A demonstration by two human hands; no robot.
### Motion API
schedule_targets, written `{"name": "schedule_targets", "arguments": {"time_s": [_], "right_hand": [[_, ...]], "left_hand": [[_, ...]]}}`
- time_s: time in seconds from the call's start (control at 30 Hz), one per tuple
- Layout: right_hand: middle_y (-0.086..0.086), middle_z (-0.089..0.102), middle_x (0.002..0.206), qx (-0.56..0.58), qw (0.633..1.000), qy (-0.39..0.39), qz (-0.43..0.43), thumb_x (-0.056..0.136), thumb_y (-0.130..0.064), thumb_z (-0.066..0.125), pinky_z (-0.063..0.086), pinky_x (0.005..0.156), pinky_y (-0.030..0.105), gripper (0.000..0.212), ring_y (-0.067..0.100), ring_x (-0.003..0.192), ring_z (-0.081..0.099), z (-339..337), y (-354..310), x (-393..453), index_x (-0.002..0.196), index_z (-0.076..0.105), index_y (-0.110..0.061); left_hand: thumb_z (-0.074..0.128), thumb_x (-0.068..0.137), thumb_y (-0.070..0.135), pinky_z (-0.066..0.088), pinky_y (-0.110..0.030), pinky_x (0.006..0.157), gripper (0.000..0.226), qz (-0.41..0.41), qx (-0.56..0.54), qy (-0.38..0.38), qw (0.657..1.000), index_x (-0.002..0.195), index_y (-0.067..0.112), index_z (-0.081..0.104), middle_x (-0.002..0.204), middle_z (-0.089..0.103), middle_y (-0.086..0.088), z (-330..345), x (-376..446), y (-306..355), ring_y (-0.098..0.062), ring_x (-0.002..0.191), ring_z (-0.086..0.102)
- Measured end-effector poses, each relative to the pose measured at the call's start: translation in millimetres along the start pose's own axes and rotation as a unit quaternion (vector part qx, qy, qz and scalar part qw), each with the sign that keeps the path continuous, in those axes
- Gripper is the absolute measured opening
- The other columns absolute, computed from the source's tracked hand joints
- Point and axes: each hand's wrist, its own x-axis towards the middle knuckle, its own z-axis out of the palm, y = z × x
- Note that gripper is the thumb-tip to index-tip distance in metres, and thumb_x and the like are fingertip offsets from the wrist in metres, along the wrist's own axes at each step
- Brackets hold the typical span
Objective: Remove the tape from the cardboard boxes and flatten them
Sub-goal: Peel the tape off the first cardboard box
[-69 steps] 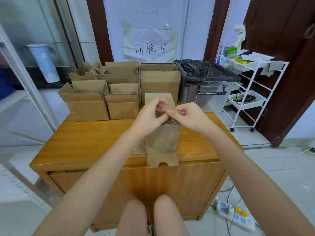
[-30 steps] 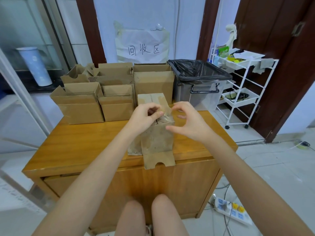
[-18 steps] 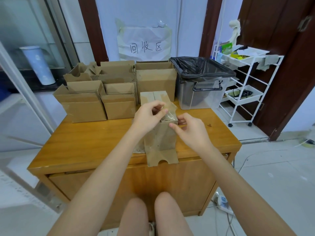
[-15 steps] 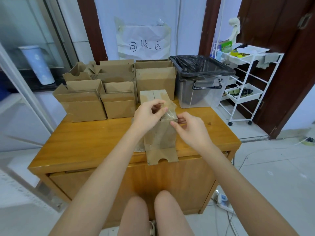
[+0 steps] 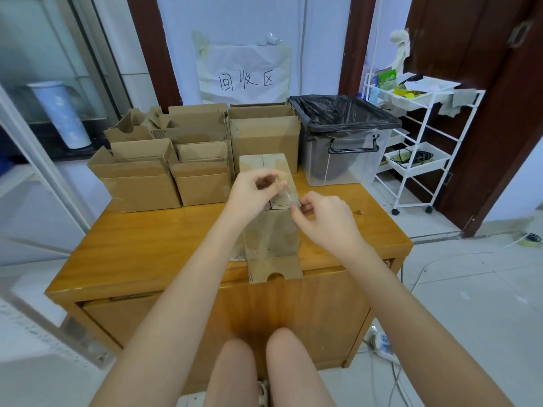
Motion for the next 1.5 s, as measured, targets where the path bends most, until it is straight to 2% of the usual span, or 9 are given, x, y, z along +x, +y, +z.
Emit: {"name": "schedule_targets", "arguments": {"time_s": [0.2,0.53,0.73,0.9,1.03,1.1,1.3,1.4,1.5], "right_hand": [[0.0,0.07,0.095,-0.017,1.0,-0.017,-0.006,0.083,-0.049,0.067,0.053,0.079,0.035,0.042,0.017,0.091,0.066,-1,-1,3,0.101,0.064,-0.011],[0.003,0.071,0.093,0.009,0.998,-0.049,-0.047,0.089,-0.03,0.067,0.054,0.08,0.036,0.024,0.018,0.088,0.067,-4,7,4,0.1,0.066,-0.008],[0.002,0.07,0.083,0.03,0.998,-0.032,-0.039,0.081,-0.02,0.066,0.056,0.075,0.04,0.018,0.019,0.078,0.066,-4,4,4,0.094,0.068,-0.006],[0.004,0.069,0.084,0.032,0.998,-0.04,-0.032,0.082,-0.016,0.064,0.055,0.076,0.041,0.019,0.021,0.08,0.065,-4,4,4,0.097,0.067,-0.005],[0.008,0.07,0.083,0.015,0.998,-0.02,-0.051,0.087,-0.006,0.055,0.054,0.073,0.04,0.017,0.026,0.078,0.066,-2,6,4,0.098,0.068,-0.004],[0.006,0.071,0.083,0.039,0.998,-0.004,-0.046,0.087,-0.002,0.054,0.054,0.074,0.04,0.02,0.022,0.078,0.066,-1,12,3,0.099,0.07,-0.005],[-0.01,0.066,0.091,0.127,0.991,-0.032,0.039,0.072,-0.042,0.079,0.049,0.075,0.015,0.041,0.001,0.085,0.061,2,13,-3,0.1,0.067,-0.015],[-0.013,0.064,0.08,0.184,0.979,0.007,0.087,0.077,-0.032,0.079,0.044,0.069,0.008,0.021,-0.004,0.077,0.058,8,14,-4,0.081,0.064,-0.018],[-0.013,0.064,0.079,0.205,0.976,0.023,0.075,0.082,-0.022,0.075,0.046,0.07,0.009,0.012,-0.002,0.076,0.058,11,18,-5,0.078,0.067,-0.014]], "left_hand": [[0.065,0.088,0.005,0.053,-0.019,0.077,0.016,0.016,-0.022,0.012,1.0,0.097,0.017,0.071,0.096,0.071,-0.014,2,-2,5,-0.014,0.084,0.064],[0.071,0.083,0.024,0.054,-0.05,0.086,0.022,-0.012,-0.005,0.031,0.999,0.084,0.045,0.069,0.089,0.073,0.002,8,6,-4,-0.02,0.089,0.068],[0.069,0.086,0.027,0.054,-0.047,0.087,0.011,-0.01,0.012,0.025,1.0,0.094,0.034,0.071,0.086,0.073,0.007,10,7,-8,-0.016,0.087,0.068],[0.067,0.087,0.024,0.054,-0.047,0.086,0.021,0.006,0.019,0.028,0.999,0.085,0.045,0.066,0.082,0.072,0.009,9,5,-6,-0.016,0.084,0.067],[0.065,0.09,0.026,0.053,-0.043,0.088,0.015,-0.001,0.039,0.012,0.999,0.098,0.038,0.063,0.075,0.067,0.013,10,4,-4,-0.012,0.083,0.066],[0.067,0.089,0.029,0.052,-0.044,0.088,0.009,-0.01,0.043,0.017,0.999,0.091,0.036,0.063,0.08,0.068,0.013,10,5,-6,-0.013,0.086,0.066],[0.066,0.089,0.028,0.054,-0.043,0.086,0.006,-0.01,0.049,0.018,0.999,0.091,0.023,0.069,0.087,0.069,0.008,11,7,-7,-0.013,0.088,0.065],[0.065,0.089,0.03,0.054,-0.043,0.085,0.011,-0.012,0.054,0.018,0.998,0.094,0.022,0.07,0.088,0.07,0.007,12,7,-9,-0.012,0.088,0.066],[0.065,0.09,0.03,0.054,-0.041,0.087,0.011,-0.006,0.065,0.019,0.998,0.094,0.021,0.069,0.089,0.07,0.006,12,8,-9,-0.012,0.089,0.065]]}}
